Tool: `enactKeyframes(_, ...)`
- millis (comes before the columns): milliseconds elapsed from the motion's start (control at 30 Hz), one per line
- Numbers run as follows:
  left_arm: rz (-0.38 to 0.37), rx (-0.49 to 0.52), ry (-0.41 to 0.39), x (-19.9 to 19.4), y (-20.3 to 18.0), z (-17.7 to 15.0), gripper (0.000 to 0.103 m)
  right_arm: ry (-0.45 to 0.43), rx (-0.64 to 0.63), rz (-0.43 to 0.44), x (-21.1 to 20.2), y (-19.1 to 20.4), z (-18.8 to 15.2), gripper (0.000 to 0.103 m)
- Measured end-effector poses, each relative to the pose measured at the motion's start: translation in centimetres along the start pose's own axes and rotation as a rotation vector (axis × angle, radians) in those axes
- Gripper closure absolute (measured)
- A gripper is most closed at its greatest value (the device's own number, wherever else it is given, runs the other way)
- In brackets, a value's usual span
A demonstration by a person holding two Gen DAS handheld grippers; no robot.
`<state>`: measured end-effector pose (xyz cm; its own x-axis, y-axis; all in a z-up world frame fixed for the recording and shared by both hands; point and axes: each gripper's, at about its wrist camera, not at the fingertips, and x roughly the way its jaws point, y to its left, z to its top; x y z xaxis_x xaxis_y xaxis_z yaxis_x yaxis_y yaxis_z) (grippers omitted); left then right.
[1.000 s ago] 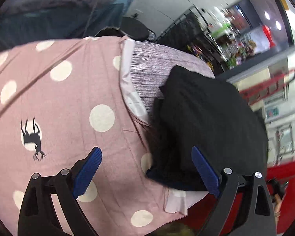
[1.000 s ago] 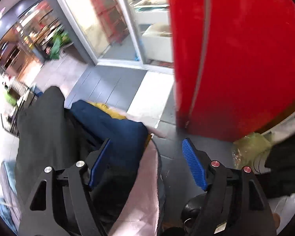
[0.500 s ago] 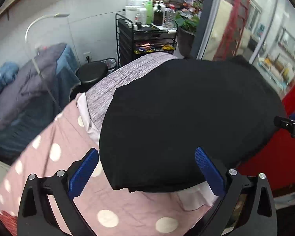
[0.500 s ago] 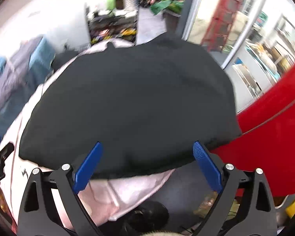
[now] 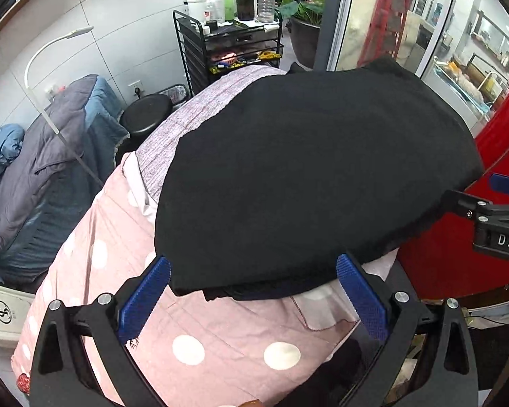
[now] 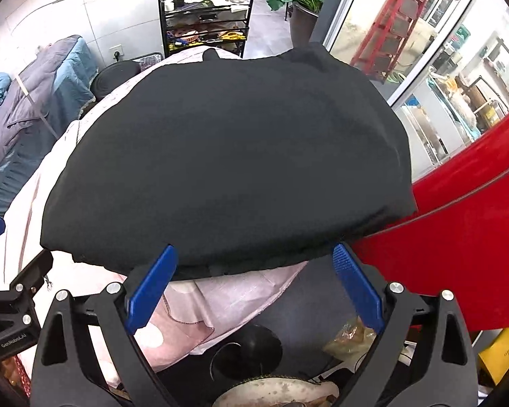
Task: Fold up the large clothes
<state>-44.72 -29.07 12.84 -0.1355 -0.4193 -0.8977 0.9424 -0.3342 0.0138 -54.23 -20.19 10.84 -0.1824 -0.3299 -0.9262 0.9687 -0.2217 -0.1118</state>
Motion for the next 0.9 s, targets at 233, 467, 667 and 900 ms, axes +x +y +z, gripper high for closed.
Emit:
enactKeyframes(233, 0.004, -0.001, 0.022, -0.48, -0.28, 0.71, 0.006, 0.014, 0.029, 0.007, -0.33, -0.54, 0.23, 0.011)
enactKeyframes(467, 0.005, -0.025, 0.050, -0.60, -0.19, 0.69, 0.006, 0.011, 0.008, -0.005, -0.28, -0.18, 0.33, 0.011)
enactKeyframes(667, 0.000, -0.043, 0.065, -0.53, 0.15, 0.49, 0.006, 0.017, 0.000, 0.003, -0.14, 0.00, 0.29, 0.011)
enactKeyframes(900, 0.008, -0.039, 0.069, -0.43, 0.15, 0.41, 0.006, 0.017, 0.000, 0.006, -0.11, 0.02, 0.42, 0.011)
